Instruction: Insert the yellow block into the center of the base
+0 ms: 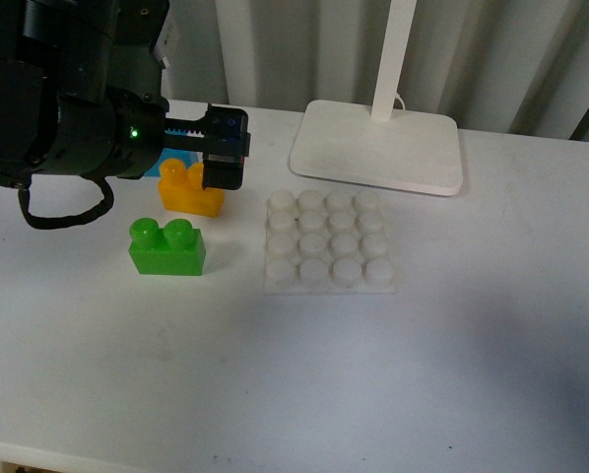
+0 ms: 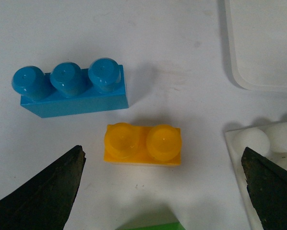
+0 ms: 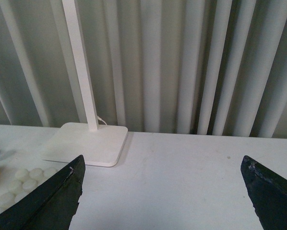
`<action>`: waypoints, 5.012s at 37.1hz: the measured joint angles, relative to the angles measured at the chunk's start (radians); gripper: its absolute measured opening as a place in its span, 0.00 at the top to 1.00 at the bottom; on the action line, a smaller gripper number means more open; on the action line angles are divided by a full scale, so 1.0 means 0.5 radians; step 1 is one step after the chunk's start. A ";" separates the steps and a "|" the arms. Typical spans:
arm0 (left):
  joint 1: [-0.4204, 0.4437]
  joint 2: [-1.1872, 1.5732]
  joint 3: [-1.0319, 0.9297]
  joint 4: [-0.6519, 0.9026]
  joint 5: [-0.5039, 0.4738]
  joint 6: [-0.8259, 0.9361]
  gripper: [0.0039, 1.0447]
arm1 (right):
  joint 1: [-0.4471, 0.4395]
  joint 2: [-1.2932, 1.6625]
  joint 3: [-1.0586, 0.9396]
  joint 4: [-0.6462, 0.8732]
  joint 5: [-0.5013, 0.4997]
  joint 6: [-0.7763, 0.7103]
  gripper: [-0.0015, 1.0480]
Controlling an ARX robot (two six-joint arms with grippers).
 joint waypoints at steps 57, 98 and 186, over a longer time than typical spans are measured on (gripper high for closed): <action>0.026 0.430 0.293 -0.066 -0.050 0.053 0.31 | 0.000 0.001 0.000 0.000 0.000 0.001 0.09; -0.593 -0.142 -0.112 -0.081 -0.288 -0.296 0.38 | 0.000 0.001 0.000 0.000 0.000 0.001 0.09; -0.797 0.323 0.323 -0.315 -0.430 -0.616 0.38 | 0.000 0.001 0.000 0.000 0.000 0.001 0.09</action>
